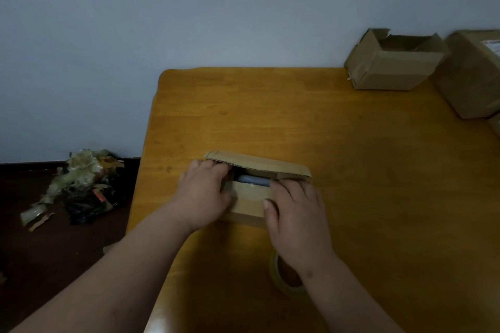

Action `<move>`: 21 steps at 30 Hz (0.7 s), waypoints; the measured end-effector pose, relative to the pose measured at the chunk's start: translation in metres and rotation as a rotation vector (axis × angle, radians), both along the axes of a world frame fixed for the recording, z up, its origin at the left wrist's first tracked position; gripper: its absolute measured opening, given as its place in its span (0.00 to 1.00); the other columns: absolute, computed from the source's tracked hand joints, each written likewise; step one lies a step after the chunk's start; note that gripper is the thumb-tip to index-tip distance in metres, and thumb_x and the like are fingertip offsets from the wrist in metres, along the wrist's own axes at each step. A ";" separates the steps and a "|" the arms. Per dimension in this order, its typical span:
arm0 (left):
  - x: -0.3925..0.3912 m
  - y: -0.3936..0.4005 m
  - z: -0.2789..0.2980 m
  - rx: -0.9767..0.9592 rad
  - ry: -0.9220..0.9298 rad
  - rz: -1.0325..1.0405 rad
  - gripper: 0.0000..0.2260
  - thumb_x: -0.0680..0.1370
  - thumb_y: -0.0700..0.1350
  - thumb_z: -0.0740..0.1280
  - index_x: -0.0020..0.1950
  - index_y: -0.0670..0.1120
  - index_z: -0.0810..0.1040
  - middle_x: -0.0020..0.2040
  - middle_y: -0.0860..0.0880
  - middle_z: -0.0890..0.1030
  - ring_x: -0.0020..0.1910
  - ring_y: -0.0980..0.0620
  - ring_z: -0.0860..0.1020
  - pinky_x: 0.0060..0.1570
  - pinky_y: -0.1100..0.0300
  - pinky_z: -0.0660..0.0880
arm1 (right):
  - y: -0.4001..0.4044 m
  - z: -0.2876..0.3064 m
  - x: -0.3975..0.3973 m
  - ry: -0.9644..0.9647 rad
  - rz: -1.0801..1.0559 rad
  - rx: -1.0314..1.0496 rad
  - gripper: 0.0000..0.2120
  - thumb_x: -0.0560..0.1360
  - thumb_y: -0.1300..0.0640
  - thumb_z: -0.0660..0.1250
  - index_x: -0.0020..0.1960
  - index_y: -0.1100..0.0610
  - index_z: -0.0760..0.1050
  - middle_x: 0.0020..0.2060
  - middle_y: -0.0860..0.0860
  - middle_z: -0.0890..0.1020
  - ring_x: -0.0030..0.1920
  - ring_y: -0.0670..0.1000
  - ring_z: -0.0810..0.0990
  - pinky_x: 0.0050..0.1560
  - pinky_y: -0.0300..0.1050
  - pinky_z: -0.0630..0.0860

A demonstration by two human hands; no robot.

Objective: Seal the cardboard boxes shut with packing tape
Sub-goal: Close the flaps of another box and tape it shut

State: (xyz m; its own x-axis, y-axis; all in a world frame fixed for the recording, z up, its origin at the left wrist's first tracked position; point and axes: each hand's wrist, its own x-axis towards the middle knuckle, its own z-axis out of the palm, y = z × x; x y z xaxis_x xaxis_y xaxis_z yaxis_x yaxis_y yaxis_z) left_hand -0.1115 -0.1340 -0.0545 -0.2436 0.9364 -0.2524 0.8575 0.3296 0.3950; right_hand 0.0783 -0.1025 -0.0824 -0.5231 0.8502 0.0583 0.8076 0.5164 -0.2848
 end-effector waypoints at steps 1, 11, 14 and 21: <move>0.000 0.000 0.000 -0.009 -0.010 0.003 0.16 0.78 0.47 0.63 0.66 0.51 0.72 0.58 0.50 0.72 0.60 0.47 0.65 0.61 0.53 0.65 | 0.003 0.001 -0.002 0.005 0.003 -0.015 0.22 0.79 0.45 0.53 0.65 0.52 0.76 0.55 0.48 0.78 0.59 0.53 0.72 0.63 0.55 0.72; -0.004 -0.002 0.007 -0.074 -0.166 0.044 0.09 0.73 0.55 0.70 0.51 0.60 0.75 0.55 0.51 0.74 0.60 0.48 0.66 0.64 0.51 0.67 | 0.027 0.016 -0.007 0.045 0.015 -0.369 0.11 0.79 0.41 0.59 0.59 0.39 0.74 0.52 0.39 0.70 0.62 0.48 0.61 0.67 0.52 0.54; -0.008 -0.003 0.007 -0.055 -0.207 0.040 0.09 0.73 0.51 0.72 0.43 0.62 0.73 0.53 0.52 0.76 0.59 0.49 0.68 0.62 0.51 0.68 | 0.035 0.023 -0.009 0.099 -0.022 -0.479 0.05 0.79 0.43 0.61 0.49 0.40 0.75 0.51 0.40 0.76 0.61 0.48 0.64 0.65 0.51 0.56; -0.027 -0.009 0.017 -0.124 -0.454 0.137 0.03 0.76 0.43 0.71 0.48 0.51 0.82 0.47 0.52 0.82 0.47 0.57 0.78 0.41 0.66 0.71 | 0.042 0.020 -0.009 0.085 -0.020 -0.509 0.08 0.81 0.49 0.61 0.43 0.42 0.74 0.44 0.40 0.76 0.57 0.49 0.65 0.60 0.49 0.58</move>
State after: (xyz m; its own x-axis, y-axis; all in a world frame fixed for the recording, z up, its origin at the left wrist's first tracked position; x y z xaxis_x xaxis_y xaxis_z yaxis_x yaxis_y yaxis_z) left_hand -0.1388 -0.1432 -0.0375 -0.2024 0.8597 -0.4689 0.5532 0.4955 0.6697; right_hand 0.0689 -0.0605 -0.0625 -0.5175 0.7920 -0.3238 0.7789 0.2795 -0.5614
